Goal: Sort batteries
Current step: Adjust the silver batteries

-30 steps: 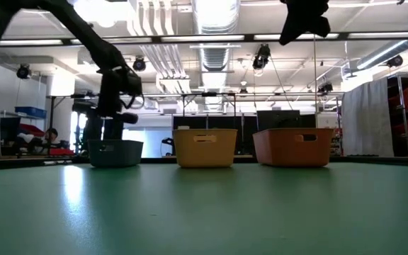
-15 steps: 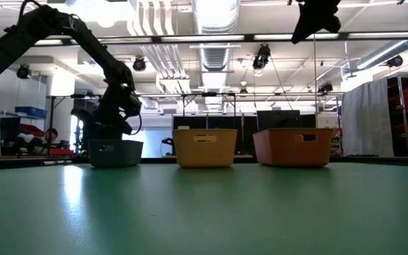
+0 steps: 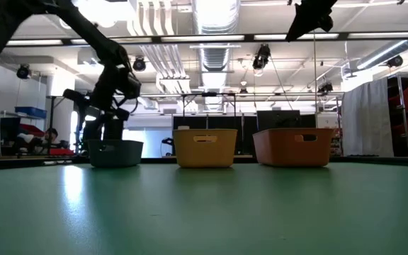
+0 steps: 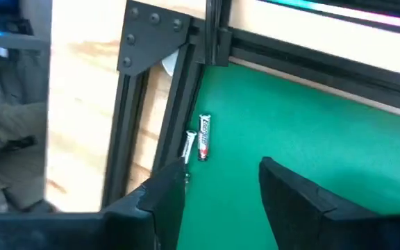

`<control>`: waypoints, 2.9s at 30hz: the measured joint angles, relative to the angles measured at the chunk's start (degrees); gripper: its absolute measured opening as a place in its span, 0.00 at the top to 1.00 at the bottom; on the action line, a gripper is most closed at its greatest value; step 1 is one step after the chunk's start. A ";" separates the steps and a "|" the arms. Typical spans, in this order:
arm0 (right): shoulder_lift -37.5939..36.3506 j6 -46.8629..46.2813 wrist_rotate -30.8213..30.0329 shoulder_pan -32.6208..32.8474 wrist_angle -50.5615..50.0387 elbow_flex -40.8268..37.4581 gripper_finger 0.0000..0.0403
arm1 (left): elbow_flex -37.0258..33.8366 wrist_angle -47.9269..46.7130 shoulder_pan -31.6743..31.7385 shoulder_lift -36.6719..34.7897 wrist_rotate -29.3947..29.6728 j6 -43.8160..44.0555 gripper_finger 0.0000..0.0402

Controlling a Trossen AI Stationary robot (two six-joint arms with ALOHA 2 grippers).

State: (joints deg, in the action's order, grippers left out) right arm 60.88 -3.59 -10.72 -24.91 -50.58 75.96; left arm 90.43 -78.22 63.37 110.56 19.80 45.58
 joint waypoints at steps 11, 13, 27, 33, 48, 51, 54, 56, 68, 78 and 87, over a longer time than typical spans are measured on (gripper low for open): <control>-1.77 1.96 0.04 -1.53 0.60 -3.54 0.97 | -18.64 19.13 -3.25 -14.94 4.96 31.77 0.98; -1.47 1.68 0.21 -2.42 1.07 -4.44 0.97 | -21.29 21.21 -3.34 -15.82 5.74 39.23 0.96; -1.06 -2.97 4.63 -5.48 6.96 -6.11 0.97 | -31.49 22.61 -3.31 -13.89 7.75 77.43 0.95; -1.09 -5.75 4.09 -7.00 7.67 -6.23 0.97 | -31.55 23.67 -1.86 -11.51 7.56 77.68 0.95; -1.27 -10.78 6.54 -7.01 10.48 -14.10 0.97 | -23.65 16.92 -1.84 -2.66 -3.80 76.36 0.95; -1.37 -11.85 6.75 -6.99 10.55 -14.36 0.97 | -23.41 16.17 -1.81 -3.59 -1.89 76.01 0.95; -1.35 -11.06 6.71 -7.02 10.66 -14.40 0.97 | -23.40 16.50 -1.85 -4.88 4.31 70.86 0.95; -1.35 -10.78 6.69 -7.02 10.66 -14.40 0.97 | -24.22 14.96 -1.81 -5.53 5.05 72.05 0.95; -1.35 -13.76 6.68 -6.73 8.60 -14.40 0.97 | -26.33 15.30 -3.08 -4.20 8.12 81.90 0.95; -2.54 -14.31 6.62 -4.73 5.05 -14.40 0.97 | -24.54 9.87 -6.18 1.24 12.32 83.91 0.95; -6.20 -16.20 6.23 -3.69 0.55 -14.40 0.97 | -22.20 8.00 -6.16 3.56 10.07 83.01 0.95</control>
State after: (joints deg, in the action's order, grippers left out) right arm 54.68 -19.79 -4.49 -28.60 -50.04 61.56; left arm 68.22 -70.22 57.21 114.13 29.87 128.60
